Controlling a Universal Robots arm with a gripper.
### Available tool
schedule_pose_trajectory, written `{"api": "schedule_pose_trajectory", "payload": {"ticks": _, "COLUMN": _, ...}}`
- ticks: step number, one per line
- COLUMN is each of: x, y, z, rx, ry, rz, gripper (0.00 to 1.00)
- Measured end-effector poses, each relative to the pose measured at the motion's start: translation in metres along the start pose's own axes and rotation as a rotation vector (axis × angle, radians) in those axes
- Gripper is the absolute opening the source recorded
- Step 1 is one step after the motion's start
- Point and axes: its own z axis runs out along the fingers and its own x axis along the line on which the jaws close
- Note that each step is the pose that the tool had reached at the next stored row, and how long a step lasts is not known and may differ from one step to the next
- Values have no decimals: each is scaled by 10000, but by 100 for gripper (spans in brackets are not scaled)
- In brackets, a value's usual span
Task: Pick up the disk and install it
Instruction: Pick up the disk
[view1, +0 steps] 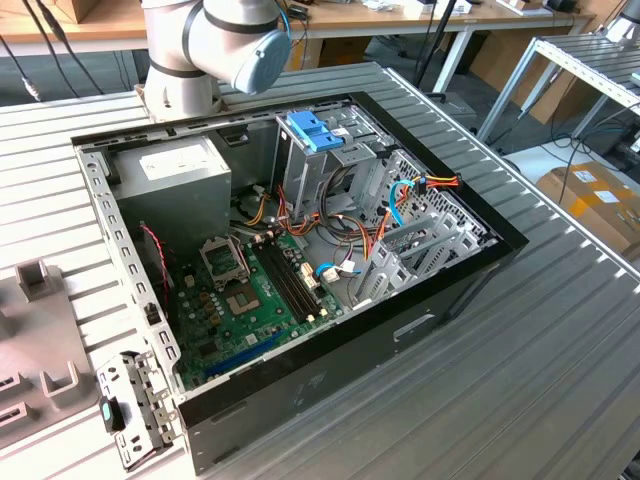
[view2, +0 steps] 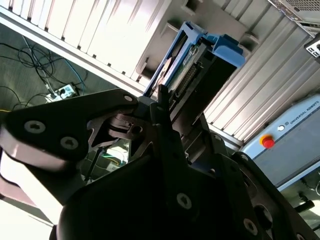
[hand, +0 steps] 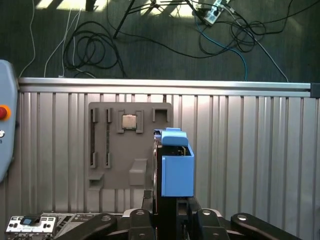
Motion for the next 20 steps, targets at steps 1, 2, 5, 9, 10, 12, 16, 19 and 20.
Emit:
{"api": "schedule_pose_trajectory", "payload": {"ticks": 1, "x": 0, "y": -22, "z": 0, "rx": 0, "ry": 0, "rz": 0, "gripper": 35}}
{"api": "schedule_pose_trajectory", "payload": {"ticks": 2, "x": 0, "y": -39, "z": 1, "rx": 0, "ry": 0, "rz": 0, "gripper": 35}}
{"api": "schedule_pose_trajectory", "payload": {"ticks": 5, "x": 1, "y": -110, "z": 1, "rx": 0, "ry": 0, "rz": 0, "gripper": 35}}
{"api": "schedule_pose_trajectory", "payload": {"ticks": 9, "x": 3, "y": -217, "z": 2, "rx": 0, "ry": 0, "rz": 0, "gripper": 35}}
{"api": "schedule_pose_trajectory", "payload": {"ticks": 10, "x": 3, "y": -239, "z": 3, "rx": 1, "ry": 0, "rz": -1, "gripper": 35}}
{"api": "schedule_pose_trajectory", "payload": {"ticks": 12, "x": 4, "y": -306, "z": 4, "rx": 1, "ry": 0, "rz": 0, "gripper": 35}}
{"api": "schedule_pose_trajectory", "payload": {"ticks": 16, "x": 6, "y": -498, "z": 5, "rx": -1, "ry": 0, "rz": 0, "gripper": 35}}
{"api": "schedule_pose_trajectory", "payload": {"ticks": 19, "x": 7, "y": -595, "z": 8, "rx": 0, "ry": 0, "rz": 0, "gripper": 35}}
{"api": "schedule_pose_trajectory", "payload": {"ticks": 20, "x": 8, "y": -637, "z": 10, "rx": 1, "ry": -1, "rz": 0, "gripper": 35}}
